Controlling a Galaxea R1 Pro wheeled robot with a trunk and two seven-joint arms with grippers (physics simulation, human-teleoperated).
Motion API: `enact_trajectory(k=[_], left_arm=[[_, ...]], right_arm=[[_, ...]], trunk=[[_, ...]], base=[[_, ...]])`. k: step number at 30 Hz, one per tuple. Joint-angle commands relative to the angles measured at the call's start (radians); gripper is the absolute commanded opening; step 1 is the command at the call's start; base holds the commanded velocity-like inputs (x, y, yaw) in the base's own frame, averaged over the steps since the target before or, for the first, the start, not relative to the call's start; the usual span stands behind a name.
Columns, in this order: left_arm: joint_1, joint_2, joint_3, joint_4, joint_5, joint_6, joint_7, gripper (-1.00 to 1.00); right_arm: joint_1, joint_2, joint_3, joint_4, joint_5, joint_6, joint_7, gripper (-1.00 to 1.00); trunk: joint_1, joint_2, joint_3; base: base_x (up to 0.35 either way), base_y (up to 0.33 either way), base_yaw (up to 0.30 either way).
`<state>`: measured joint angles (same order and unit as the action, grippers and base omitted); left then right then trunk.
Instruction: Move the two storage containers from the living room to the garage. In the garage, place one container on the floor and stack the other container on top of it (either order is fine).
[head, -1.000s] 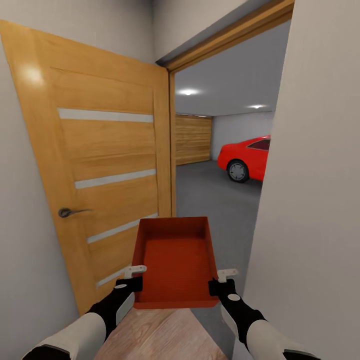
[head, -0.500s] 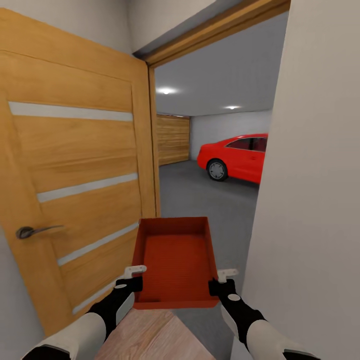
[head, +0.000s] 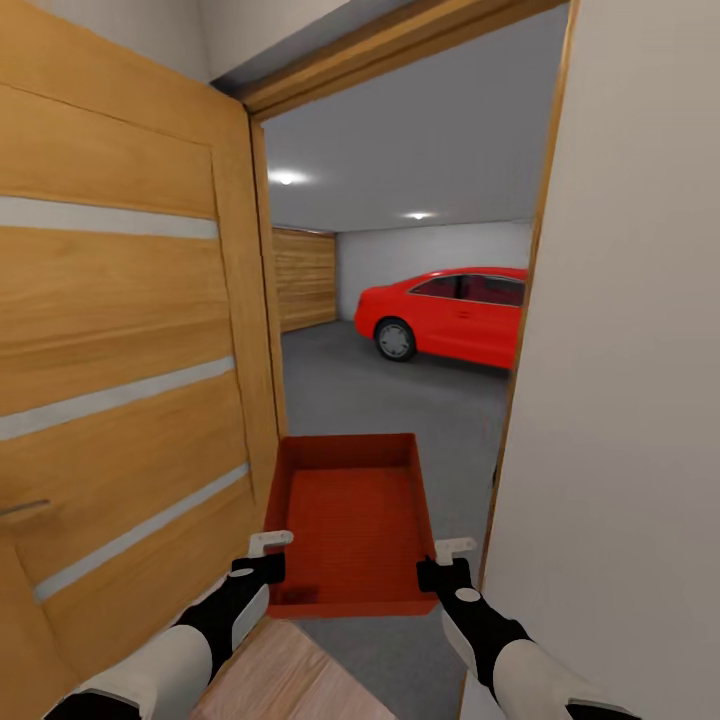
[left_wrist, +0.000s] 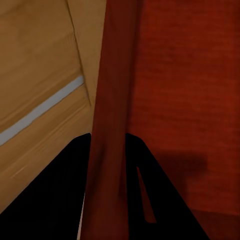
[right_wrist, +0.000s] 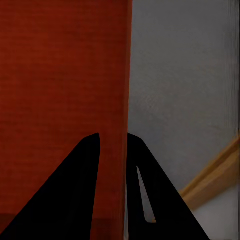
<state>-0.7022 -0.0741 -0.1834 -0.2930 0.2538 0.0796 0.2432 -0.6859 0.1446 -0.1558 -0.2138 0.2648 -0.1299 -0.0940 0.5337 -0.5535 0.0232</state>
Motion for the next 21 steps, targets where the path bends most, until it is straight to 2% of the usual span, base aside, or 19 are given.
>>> enact_trajectory(k=[1, 16, 21], left_arm=[[0.000, 0.000, 0.029, -0.018, 0.001, -0.055, 0.015, -1.00], [0.000, 0.000, 0.029, -0.018, 0.002, -0.055, 0.015, -1.00], [0.000, 0.000, 0.027, -0.020, 0.002, -0.055, 0.015, -1.00]], right_arm=[[0.000, 0.021, -0.016, 0.004, 0.007, -0.004, 0.018, -1.00], [0.000, 0.021, -0.016, 0.004, 0.007, -0.004, 0.019, -1.00], [0.000, 0.030, -0.017, 0.004, 0.007, -0.004, 0.018, -1.00]], trunk=[[0.001, -0.001, 0.000], [0.001, -0.001, 0.000], [0.001, -0.001, 0.000]], base=[[0.250, 0.192, -0.186], [0.250, 0.202, -0.032], [0.250, 0.213, -0.180]])
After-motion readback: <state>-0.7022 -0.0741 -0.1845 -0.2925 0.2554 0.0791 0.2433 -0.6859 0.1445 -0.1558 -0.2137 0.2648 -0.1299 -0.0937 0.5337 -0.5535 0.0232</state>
